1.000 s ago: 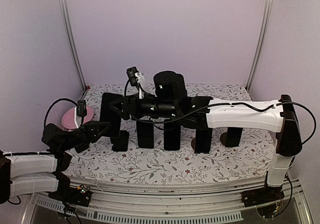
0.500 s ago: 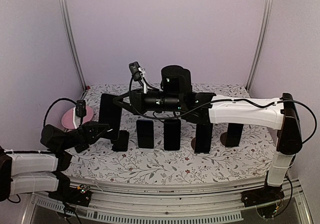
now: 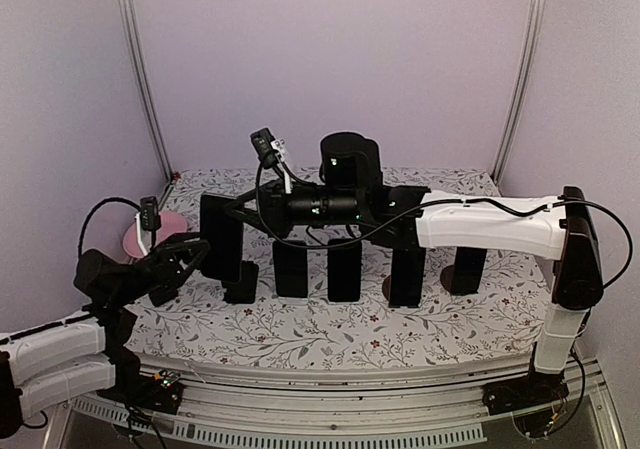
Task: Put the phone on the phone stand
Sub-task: Pass from the left arm to the right
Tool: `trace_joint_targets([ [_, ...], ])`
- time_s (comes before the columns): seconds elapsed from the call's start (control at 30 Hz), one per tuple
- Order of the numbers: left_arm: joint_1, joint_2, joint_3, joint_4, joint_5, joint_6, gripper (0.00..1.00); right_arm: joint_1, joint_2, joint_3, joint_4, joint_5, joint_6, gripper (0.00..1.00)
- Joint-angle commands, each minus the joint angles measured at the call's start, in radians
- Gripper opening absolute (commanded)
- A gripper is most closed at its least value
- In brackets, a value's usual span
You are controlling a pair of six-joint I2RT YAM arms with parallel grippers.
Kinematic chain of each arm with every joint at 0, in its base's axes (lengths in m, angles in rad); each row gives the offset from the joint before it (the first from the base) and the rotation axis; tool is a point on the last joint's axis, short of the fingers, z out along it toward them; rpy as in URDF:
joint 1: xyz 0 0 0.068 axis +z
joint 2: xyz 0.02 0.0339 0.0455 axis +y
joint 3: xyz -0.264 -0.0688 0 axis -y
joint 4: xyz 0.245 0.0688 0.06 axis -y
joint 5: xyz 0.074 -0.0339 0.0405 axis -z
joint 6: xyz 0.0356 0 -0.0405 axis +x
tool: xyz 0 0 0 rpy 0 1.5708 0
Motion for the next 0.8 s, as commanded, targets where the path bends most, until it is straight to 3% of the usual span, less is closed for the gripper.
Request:
trace_joint_targets([
  [0.0,0.009,-0.212,0.041,-0.487,-0.310,0.166,0.76,0.001,0.049,0.062,0.034,0.028,-0.106,0.02],
  [0.13,0.011,-0.360,0.079,-0.810,-0.548,0.209,0.77,0.001,0.103,0.097,0.053,0.010,-0.183,0.01],
  [0.3,0.012,-0.376,0.142,-1.061,-0.734,0.200,0.77,0.000,0.172,0.138,0.067,-0.017,-0.276,0.01],
  [0.77,0.012,-0.333,0.352,-1.249,-0.699,0.262,0.78,-0.040,0.285,0.100,0.253,-0.139,-0.503,0.01],
])
